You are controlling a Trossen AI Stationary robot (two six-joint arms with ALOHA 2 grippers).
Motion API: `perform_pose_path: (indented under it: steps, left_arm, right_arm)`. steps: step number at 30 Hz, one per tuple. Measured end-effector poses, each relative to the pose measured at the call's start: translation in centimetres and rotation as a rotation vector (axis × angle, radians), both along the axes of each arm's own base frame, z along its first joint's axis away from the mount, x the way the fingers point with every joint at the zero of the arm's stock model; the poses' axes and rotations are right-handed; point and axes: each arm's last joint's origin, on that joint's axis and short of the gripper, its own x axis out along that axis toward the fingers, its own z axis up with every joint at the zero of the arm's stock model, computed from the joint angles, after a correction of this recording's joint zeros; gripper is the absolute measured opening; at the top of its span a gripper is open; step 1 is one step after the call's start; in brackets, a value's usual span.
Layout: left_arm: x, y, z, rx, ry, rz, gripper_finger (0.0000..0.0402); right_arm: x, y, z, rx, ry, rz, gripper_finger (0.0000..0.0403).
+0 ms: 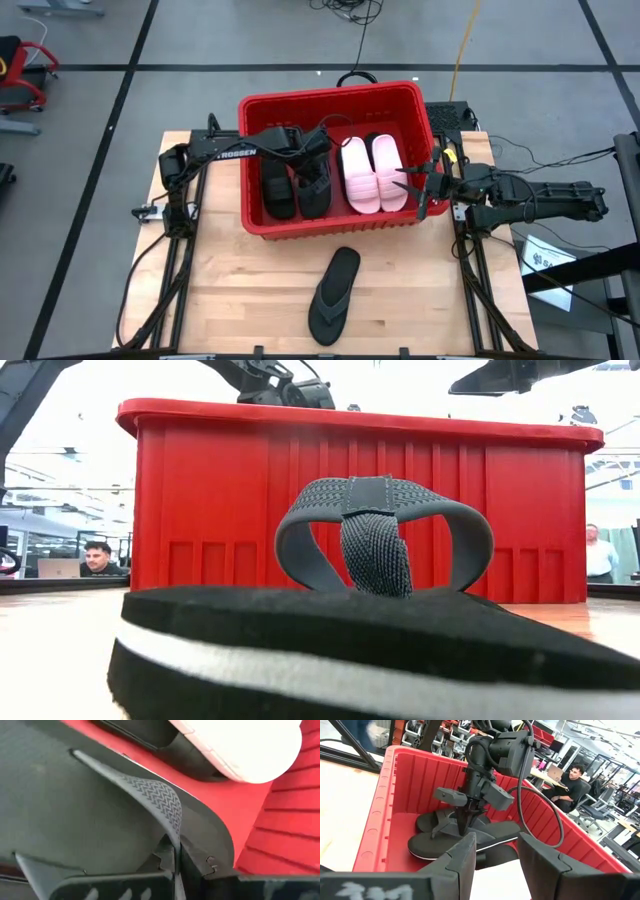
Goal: Pick and place slides into bin
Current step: Put the black slipper into the red organizer bin
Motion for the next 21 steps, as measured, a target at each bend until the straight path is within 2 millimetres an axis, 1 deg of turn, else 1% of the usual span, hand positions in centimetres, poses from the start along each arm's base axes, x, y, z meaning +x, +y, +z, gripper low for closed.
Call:
perform_pose_path:
  steps: [5, 8, 11, 17, 21]
  left_arm:
    - [0.03, 0.01, 0.01, -0.004, -0.002, 0.023, 0.0006]
    - [0.01, 0.09, 0.00, 0.010, 0.005, 0.055, 0.0014]
    - [-0.01, 0.15, 0.00, 0.014, 0.008, 0.074, 0.0036]
    - [0.05, -0.04, 0.00, 0.018, 0.008, 0.060, 0.0090]
    - [0.08, -0.12, 0.01, 0.017, 0.007, 0.053, 0.0115]
  right_arm:
    - [0.00, 0.00, 0.00, 0.000, 0.000, 0.000, 0.0134]
    - [0.00, 0.00, 0.00, 0.000, 0.000, 0.000, 0.0134]
    - [-0.01, 0.00, 0.00, 0.000, 0.000, 0.000, 0.0134]
    - [-0.01, 0.00, 0.00, 0.000, 0.000, 0.000, 0.0134]
    - [-0.01, 0.00, 0.00, 0.000, 0.000, 0.000, 0.0134]
